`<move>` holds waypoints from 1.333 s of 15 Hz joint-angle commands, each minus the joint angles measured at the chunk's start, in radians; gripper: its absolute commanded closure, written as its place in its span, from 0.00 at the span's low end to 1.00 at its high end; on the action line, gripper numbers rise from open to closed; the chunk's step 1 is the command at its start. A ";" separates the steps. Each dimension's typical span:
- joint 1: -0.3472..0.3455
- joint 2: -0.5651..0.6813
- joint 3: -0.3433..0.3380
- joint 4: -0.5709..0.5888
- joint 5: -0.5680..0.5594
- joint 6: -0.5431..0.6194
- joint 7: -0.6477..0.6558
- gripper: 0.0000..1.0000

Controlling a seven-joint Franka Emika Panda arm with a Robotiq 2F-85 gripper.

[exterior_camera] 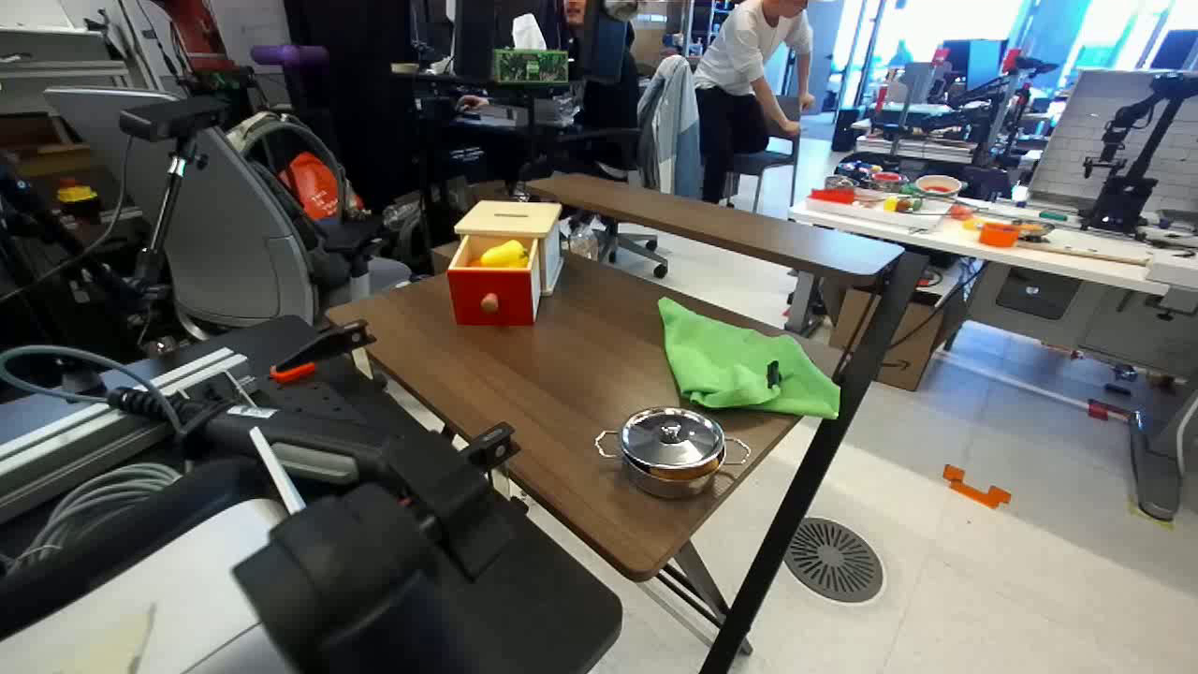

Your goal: Take the yellow pepper out of the drawer

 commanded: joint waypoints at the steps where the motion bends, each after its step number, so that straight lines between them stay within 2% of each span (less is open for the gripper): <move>1: -0.004 0.000 0.004 0.003 0.002 -0.003 -0.001 0.00; 10: -0.004 0.000 0.004 0.005 0.002 -0.003 -0.001 0.00; 13: 0.023 0.068 0.029 0.008 0.030 0.078 0.032 0.00; 15: 0.043 0.115 0.057 0.002 0.070 0.158 0.105 0.00; 18: 0.076 0.190 0.117 -0.014 0.122 0.303 0.266 0.00; 20: 0.095 0.240 0.155 -0.021 0.119 0.401 0.377 0.00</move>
